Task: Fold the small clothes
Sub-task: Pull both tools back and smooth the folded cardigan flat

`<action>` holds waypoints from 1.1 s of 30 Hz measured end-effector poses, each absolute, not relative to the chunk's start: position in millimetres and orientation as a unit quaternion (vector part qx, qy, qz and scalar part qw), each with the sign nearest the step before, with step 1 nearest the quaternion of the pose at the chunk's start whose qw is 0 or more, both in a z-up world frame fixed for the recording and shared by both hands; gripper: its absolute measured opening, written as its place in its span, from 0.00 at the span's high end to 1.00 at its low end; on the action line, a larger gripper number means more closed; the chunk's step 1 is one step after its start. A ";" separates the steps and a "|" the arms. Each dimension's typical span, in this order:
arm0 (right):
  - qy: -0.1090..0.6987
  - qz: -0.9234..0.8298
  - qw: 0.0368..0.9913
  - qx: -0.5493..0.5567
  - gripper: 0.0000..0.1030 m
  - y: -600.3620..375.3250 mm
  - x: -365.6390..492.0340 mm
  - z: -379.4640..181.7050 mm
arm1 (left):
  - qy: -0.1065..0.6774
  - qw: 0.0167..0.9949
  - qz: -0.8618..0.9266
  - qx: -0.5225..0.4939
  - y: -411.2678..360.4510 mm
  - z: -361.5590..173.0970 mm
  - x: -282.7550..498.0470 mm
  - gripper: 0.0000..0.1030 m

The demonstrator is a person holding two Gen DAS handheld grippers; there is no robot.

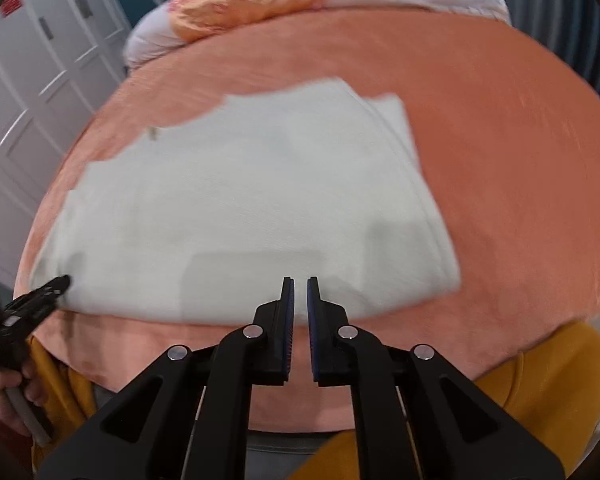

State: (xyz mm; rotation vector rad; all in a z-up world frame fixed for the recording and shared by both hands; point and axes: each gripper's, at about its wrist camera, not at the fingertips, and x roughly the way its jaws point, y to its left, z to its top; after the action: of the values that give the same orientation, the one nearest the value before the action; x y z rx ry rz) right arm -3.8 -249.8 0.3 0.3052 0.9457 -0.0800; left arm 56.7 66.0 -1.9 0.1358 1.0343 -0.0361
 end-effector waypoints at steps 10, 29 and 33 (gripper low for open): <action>0.489 0.038 0.861 0.136 0.93 -180.0 49.0 -17.0 | 0.489 0.870 -0.024 0.055 69.7 -5.2 56.3 0.76; 0.426 -0.116 0.871 0.217 0.46 -325.3 147.0 5.2 | 0.492 0.861 -0.039 -0.126 126.0 31.3 209.7 0.58; 0.450 -0.129 0.839 0.277 0.44 -359.8 177.4 -25.9 | 0.523 0.836 -0.042 -0.164 134.6 5.2 244.6 0.59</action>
State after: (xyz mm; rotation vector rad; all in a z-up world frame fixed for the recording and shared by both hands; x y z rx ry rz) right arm 177.4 -359.8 -25.9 0.5861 0.9526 -0.2726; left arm 244.6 134.6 5.2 -0.3464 1.1064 -0.0880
